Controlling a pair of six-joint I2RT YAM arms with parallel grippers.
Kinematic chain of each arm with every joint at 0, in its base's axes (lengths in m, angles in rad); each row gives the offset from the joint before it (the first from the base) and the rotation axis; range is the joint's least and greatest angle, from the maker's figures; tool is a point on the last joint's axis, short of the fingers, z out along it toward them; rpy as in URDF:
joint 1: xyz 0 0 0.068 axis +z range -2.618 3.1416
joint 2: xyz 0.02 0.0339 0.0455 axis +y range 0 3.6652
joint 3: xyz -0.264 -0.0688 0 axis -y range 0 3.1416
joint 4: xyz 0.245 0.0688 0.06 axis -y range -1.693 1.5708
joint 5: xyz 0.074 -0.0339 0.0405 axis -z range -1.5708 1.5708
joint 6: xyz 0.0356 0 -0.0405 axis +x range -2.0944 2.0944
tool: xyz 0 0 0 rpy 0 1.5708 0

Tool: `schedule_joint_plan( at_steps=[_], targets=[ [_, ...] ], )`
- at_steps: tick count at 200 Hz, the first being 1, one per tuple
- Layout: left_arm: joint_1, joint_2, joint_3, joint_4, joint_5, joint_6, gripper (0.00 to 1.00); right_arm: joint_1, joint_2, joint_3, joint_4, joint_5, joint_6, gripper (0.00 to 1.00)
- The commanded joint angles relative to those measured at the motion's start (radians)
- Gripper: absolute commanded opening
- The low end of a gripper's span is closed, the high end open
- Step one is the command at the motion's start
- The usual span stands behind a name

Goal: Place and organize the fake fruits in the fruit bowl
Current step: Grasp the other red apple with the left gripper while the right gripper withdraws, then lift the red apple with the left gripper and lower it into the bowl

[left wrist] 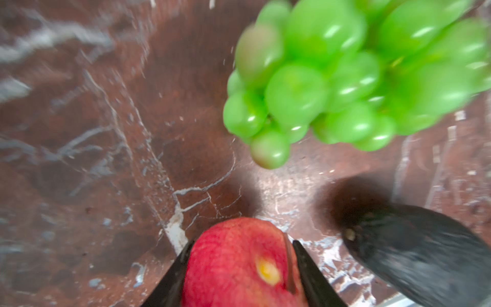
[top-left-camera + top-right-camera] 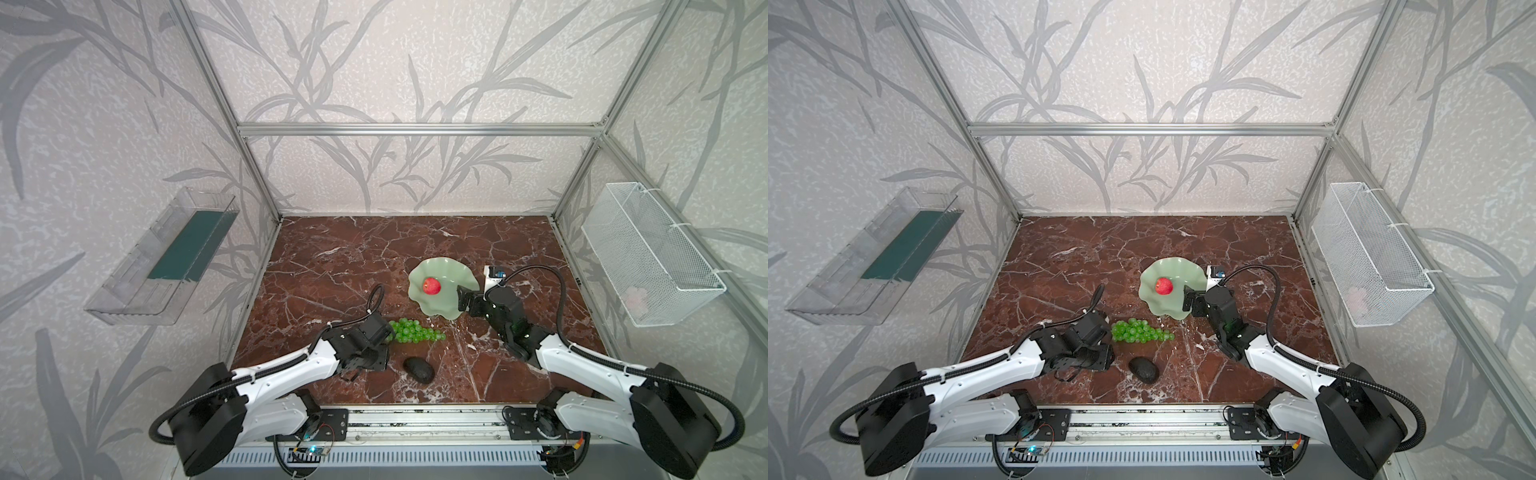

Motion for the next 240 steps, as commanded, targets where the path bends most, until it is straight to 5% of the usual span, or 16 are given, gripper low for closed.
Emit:
schedule_joint_plan(
  at_steps=[1, 35, 61, 104, 149, 240],
  targets=[
    [0.0, -0.134, 0.003, 0.002, -0.075, 0.014, 0.45, -0.006, -0.023, -0.01, 0.017, 0.02, 0.009, 0.99],
    [0.001, -0.344, -0.045, 0.176, -0.155, 0.102, 0.47, -0.009, -0.039, -0.012, 0.004, 0.021, 0.001, 0.99],
    [0.003, -0.346, -0.035, 0.335, -0.208, 0.203, 0.49, -0.012, -0.074, -0.011, -0.026, 0.024, -0.007, 0.99],
    [0.02, -0.048, 0.13, 0.55, -0.147, 0.358, 0.51, -0.013, -0.201, -0.025, -0.118, 0.016, 0.004, 0.99],
    [0.085, 0.271, 0.316, 0.747, 0.075, 0.367, 0.51, -0.015, -0.382, -0.072, -0.248, 0.052, 0.024, 0.99],
    [0.098, 0.773, 0.688, 0.75, 0.245, 0.388, 0.51, -0.037, -0.585, -0.099, -0.394, 0.072, 0.02, 0.99]
  ],
)
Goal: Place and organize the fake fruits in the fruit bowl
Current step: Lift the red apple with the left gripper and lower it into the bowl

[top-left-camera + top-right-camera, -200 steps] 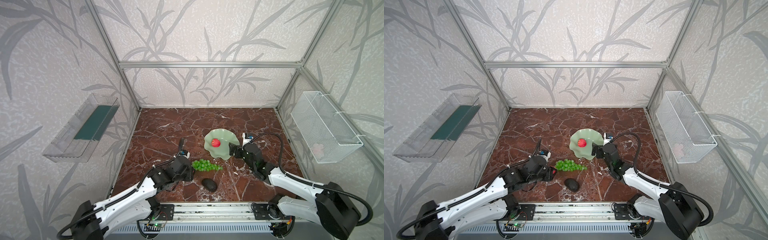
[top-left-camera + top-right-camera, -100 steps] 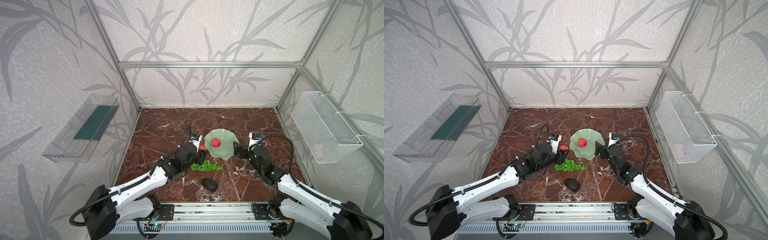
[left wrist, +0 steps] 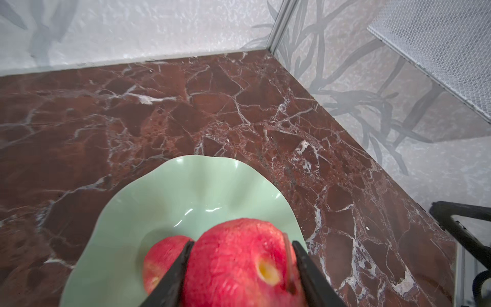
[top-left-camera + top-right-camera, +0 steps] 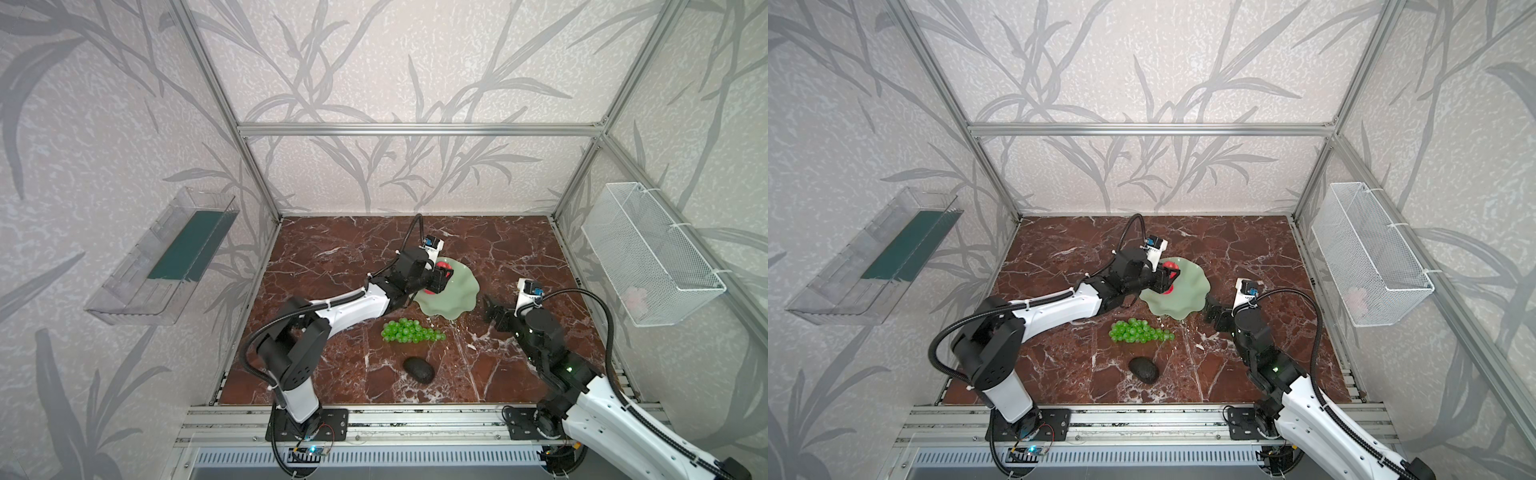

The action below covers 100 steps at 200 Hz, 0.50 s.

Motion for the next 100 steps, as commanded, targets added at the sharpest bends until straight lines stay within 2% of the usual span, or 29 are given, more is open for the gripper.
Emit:
schedule_joint_plan(
  at_steps=[1, 45, 100],
  targets=[
    [-0.001, 0.089, 0.075, 0.014, 0.07, 0.001, 0.51, -0.011, -0.03, 0.007, -0.049, 0.022, -0.009, 0.99],
    [-0.003, 0.229, 0.191, 0.005, 0.071, -0.009, 0.53, -0.02, -0.071, 0.011, -0.087, 0.026, -0.031, 0.99],
    [-0.005, 0.328, 0.251, -0.046, 0.034, 0.002, 0.57, -0.039, -0.135, 0.036, -0.141, 0.048, -0.069, 0.99]
  ],
)
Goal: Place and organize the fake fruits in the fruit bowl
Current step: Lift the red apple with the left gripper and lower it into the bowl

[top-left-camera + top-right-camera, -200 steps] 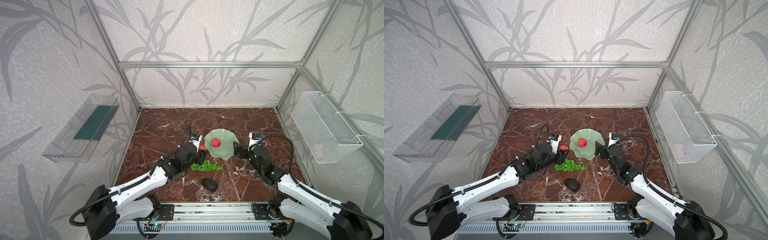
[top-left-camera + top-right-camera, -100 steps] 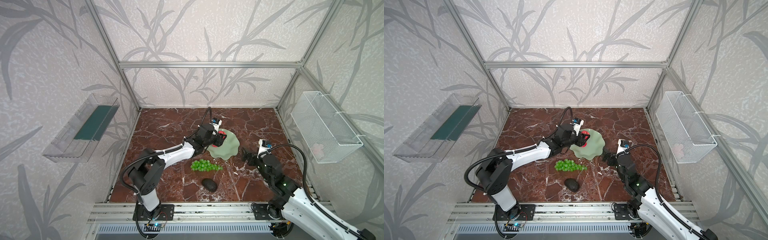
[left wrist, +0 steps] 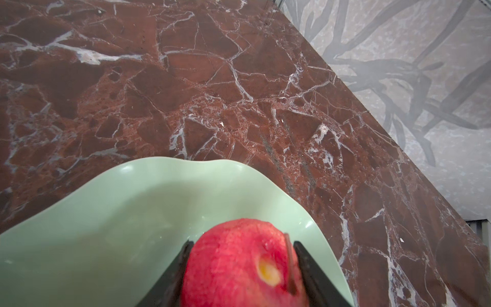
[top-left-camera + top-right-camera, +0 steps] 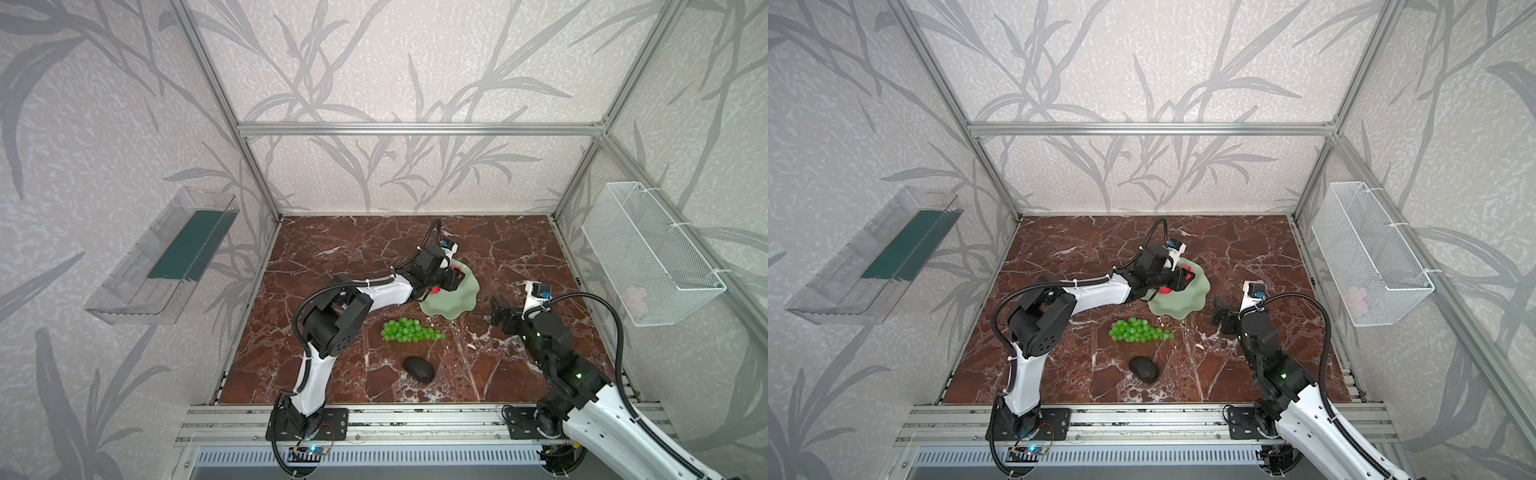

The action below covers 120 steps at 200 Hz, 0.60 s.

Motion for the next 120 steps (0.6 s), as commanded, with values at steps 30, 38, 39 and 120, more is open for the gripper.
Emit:
schedule_joint_plan(
  at_steps=[30, 38, 39, 120],
  targets=[
    [-0.003, 0.064, 0.063, -0.059, -0.031, 0.007, 0.59, -0.013, -0.039, 0.034, -0.032, 0.022, -0.028, 0.99],
    [-0.002, 0.072, 0.07, -0.069, -0.027, 0.005, 0.6, -0.014, -0.036, 0.035, -0.032, 0.019, -0.028, 0.99],
    [-0.002, 0.072, 0.071, -0.07, -0.027, 0.004, 0.61, -0.014, -0.036, 0.036, -0.032, 0.019, -0.029, 0.99],
    [0.0, 0.061, 0.079, -0.11, -0.046, -0.014, 0.7, -0.022, -0.024, 0.049, -0.027, 0.018, -0.046, 0.99]
  ],
)
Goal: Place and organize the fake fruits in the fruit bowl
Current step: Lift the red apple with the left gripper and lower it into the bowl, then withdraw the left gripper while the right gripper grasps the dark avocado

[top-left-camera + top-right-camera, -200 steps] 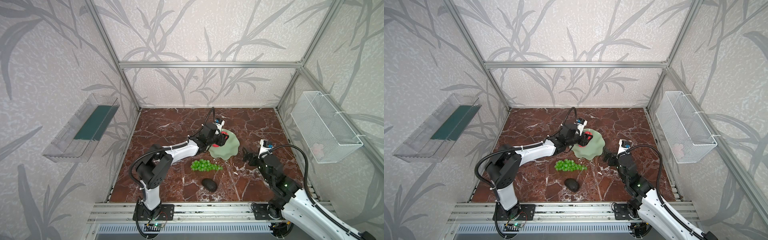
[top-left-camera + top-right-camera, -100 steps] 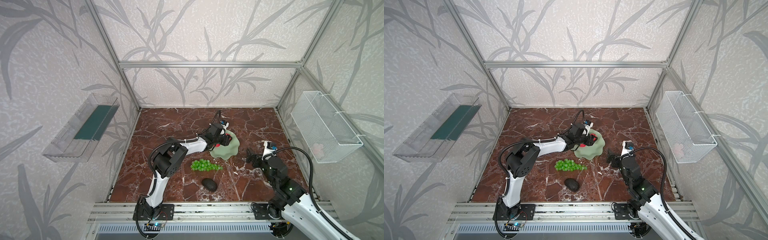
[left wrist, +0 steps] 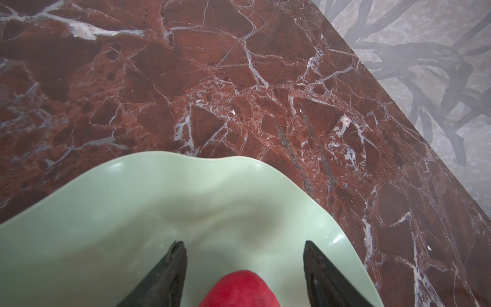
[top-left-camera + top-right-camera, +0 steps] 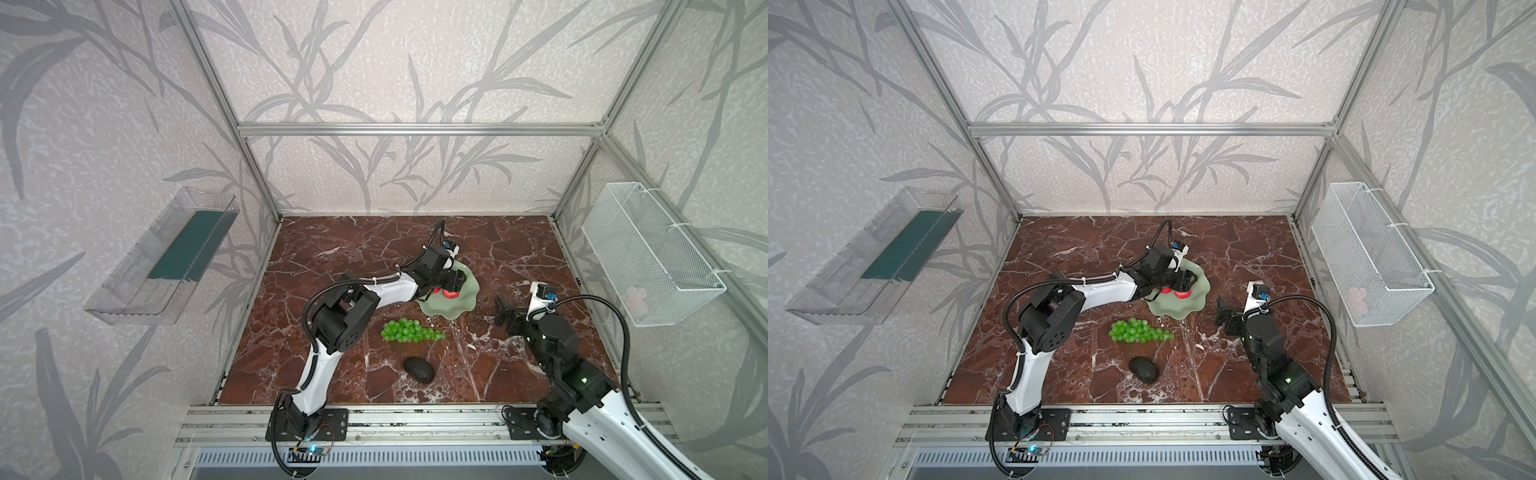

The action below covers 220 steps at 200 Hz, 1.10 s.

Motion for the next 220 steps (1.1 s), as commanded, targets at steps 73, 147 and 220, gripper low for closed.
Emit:
schedule_joint_plan(
  at_steps=[73, 147, 220],
  targets=[
    [0.033, -0.296, -0.087, 0.024, -0.106, -0.002, 0.7, -0.005, 0.156, 0.113, -0.023, -0.222, -0.092, 0.94],
    [0.143, -0.847, -0.561, 0.03, -0.444, -0.011, 0.82, 0.237, 0.359, 0.139, -0.009, -0.395, -0.11, 0.9],
    [0.264, -1.337, -0.91, -0.079, -0.58, -0.14, 0.92, 0.535, 0.65, 0.178, 0.129, -0.421, -0.159, 0.89]
  ],
)
